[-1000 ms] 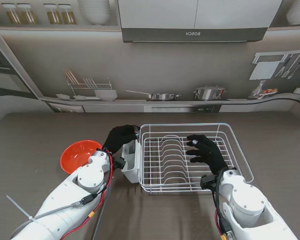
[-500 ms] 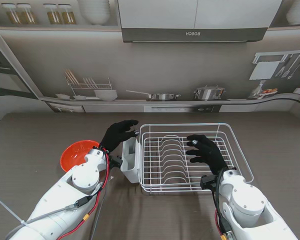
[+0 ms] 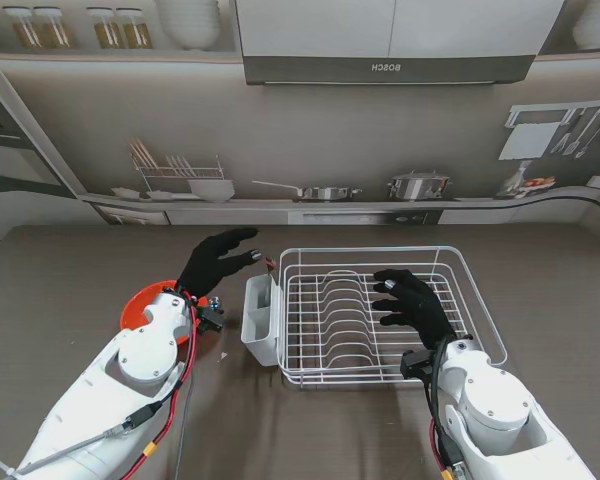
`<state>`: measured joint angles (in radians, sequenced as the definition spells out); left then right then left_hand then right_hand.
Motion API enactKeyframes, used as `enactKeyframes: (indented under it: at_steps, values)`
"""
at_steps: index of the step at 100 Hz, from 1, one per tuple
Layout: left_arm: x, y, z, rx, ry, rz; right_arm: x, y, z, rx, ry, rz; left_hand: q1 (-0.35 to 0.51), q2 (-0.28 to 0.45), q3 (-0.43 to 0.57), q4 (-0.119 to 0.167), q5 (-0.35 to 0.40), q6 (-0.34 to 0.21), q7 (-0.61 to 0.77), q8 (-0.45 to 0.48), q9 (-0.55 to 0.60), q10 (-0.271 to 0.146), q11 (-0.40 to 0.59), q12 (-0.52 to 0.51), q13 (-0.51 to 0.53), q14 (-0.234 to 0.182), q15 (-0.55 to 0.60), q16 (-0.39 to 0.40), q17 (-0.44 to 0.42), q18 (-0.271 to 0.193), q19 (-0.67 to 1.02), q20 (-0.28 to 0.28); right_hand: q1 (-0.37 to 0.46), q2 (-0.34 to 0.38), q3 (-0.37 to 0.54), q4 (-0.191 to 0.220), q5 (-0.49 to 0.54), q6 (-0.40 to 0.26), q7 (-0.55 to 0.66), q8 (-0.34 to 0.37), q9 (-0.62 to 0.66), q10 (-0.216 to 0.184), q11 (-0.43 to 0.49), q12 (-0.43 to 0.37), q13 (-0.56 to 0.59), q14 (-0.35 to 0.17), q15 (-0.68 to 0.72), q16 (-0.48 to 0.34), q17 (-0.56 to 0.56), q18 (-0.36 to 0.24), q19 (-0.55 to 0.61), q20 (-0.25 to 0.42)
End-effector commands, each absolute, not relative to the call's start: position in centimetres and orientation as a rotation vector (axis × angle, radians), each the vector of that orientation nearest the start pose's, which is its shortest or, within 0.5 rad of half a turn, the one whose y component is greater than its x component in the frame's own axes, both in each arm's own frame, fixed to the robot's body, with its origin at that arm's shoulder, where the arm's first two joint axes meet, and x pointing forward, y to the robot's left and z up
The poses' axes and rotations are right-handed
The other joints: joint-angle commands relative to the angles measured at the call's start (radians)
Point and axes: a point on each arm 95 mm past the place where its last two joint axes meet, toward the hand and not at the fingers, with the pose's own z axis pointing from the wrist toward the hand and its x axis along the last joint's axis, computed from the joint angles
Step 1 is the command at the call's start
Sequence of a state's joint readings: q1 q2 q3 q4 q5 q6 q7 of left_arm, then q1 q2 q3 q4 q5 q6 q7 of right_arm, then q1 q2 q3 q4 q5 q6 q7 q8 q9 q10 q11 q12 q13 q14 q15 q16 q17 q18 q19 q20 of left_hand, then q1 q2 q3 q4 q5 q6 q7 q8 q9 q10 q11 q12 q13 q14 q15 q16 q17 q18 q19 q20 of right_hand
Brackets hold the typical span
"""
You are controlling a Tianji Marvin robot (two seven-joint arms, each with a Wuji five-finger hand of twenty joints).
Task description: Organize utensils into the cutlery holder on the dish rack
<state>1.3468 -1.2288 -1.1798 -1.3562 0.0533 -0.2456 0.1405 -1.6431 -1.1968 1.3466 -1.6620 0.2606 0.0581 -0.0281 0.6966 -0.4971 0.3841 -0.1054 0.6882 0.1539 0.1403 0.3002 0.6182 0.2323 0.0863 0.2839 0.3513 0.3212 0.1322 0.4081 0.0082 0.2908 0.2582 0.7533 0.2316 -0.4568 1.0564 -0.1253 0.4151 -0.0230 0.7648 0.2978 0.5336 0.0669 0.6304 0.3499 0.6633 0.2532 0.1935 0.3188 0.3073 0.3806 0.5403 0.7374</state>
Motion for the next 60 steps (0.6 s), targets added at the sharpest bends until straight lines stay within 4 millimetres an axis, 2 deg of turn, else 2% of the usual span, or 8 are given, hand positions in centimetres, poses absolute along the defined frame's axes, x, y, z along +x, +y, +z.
enactKeyframes:
  at_steps: [1, 19, 33, 44, 50, 51, 53, 60]
  values:
    - [46.3, -0.5, -29.9, -1.833, 0.692, -2.274, 39.2, -0.8, -31.9, -2.254, -0.355, -2.013, 0.001, 0.035, -0.022, 0.025, 0.019, -0.009, 0.004, -0.003, 0.016, 0.001, 0.011, 0.0, 0.001, -0.005, 0.011, 0.004, 0.015, -0.023, -0.018, 0.025, -0.025, 0.016, -0.019, 0.014, 0.012, 0.0, -0.01, -0.022, 0.023, 0.002, -0.011, -0.003, 0.033, 0.01, 0.01, 0.006, 0.01, 0.021, -0.002, -0.002]
    - [44.5, 2.0, -29.3, -1.763, 0.807, -2.142, 39.2, -0.8, -31.9, -2.254, -0.358, -2.01, 0.051, 0.054, 0.008, 0.029, 0.103, 0.023, 0.047, 0.024, 0.123, 0.029, 0.07, 0.108, 0.074, 0.007, 0.115, 0.122, 0.063, -0.017, 0.031, 0.099, -0.025, 0.016, -0.018, 0.014, 0.012, -0.001, -0.01, -0.022, 0.025, 0.002, -0.011, -0.002, 0.034, 0.011, 0.01, 0.007, 0.011, 0.02, -0.001, -0.002]
    - [43.0, 4.3, -29.5, -1.69, 0.945, -1.998, 39.2, -0.7, -31.9, -2.253, -0.36, -2.007, 0.067, 0.039, 0.062, 0.025, 0.138, 0.031, 0.06, 0.039, 0.17, 0.028, 0.101, 0.188, 0.105, 0.007, 0.215, 0.223, 0.086, -0.017, 0.092, 0.174, -0.024, 0.016, -0.017, 0.014, 0.013, -0.001, -0.01, -0.022, 0.029, 0.003, -0.01, -0.002, 0.035, 0.011, 0.01, 0.007, 0.011, 0.021, -0.001, -0.002]
    - [42.3, 5.5, -29.8, -1.646, 1.012, -1.911, 39.2, -0.7, -31.9, -2.251, -0.359, -2.004, 0.082, 0.022, 0.12, 0.018, 0.158, 0.034, 0.07, 0.045, 0.194, 0.024, 0.122, 0.242, 0.116, 0.009, 0.289, 0.275, 0.076, -0.022, 0.182, 0.211, -0.023, 0.016, -0.017, 0.014, 0.012, 0.001, -0.011, -0.022, 0.03, 0.005, -0.011, -0.002, 0.035, 0.012, 0.01, 0.007, 0.011, 0.021, -0.002, -0.002]
    - [42.1, 6.0, -30.1, -1.624, 1.045, -1.869, 39.1, -0.6, -31.9, -2.25, -0.359, -2.004, 0.087, 0.018, 0.137, 0.015, 0.166, 0.033, 0.074, 0.047, 0.199, 0.02, 0.124, 0.258, 0.118, 0.006, 0.314, 0.286, 0.058, -0.028, 0.253, 0.213, -0.023, 0.016, -0.016, 0.014, 0.012, 0.001, -0.01, -0.022, 0.032, 0.005, -0.011, -0.002, 0.037, 0.012, 0.011, 0.007, 0.013, 0.022, -0.001, -0.002]
    - [42.1, 6.1, -30.1, -1.621, 1.05, -1.862, 39.1, -0.6, -31.9, -2.25, -0.359, -2.004, 0.087, 0.017, 0.143, 0.014, 0.167, 0.032, 0.074, 0.048, 0.2, 0.021, 0.123, 0.264, 0.118, 0.007, 0.32, 0.284, 0.049, -0.028, 0.287, 0.183, -0.023, 0.016, -0.017, 0.014, 0.012, 0.001, -0.011, -0.022, 0.032, 0.005, -0.011, -0.002, 0.037, 0.012, 0.011, 0.007, 0.013, 0.022, -0.001, -0.002]
    - [42.1, 6.3, -30.2, -1.615, 1.06, -1.85, 39.1, -0.6, -31.9, -2.249, -0.359, -2.004, 0.095, 0.013, 0.153, 0.014, 0.17, 0.03, 0.076, 0.049, 0.202, 0.019, 0.124, 0.269, 0.118, 0.006, 0.329, 0.286, 0.039, -0.03, 0.326, 0.163, -0.023, 0.016, -0.017, 0.014, 0.011, 0.001, -0.011, -0.022, 0.032, 0.005, -0.011, -0.002, 0.037, 0.013, 0.011, 0.007, 0.013, 0.022, -0.001, -0.002]
    - [42.0, 6.8, -30.5, -1.588, 1.098, -1.803, 39.1, -0.6, -31.9, -2.249, -0.358, -2.004, 0.114, 0.006, 0.174, 0.014, 0.176, 0.029, 0.079, 0.049, 0.204, 0.017, 0.128, 0.275, 0.123, 0.004, 0.353, 0.295, 0.022, -0.036, 0.41, 0.151, -0.023, 0.018, -0.016, 0.014, 0.012, 0.001, -0.01, -0.022, 0.032, 0.005, -0.011, -0.002, 0.037, 0.012, 0.01, 0.007, 0.013, 0.022, -0.001, -0.003]
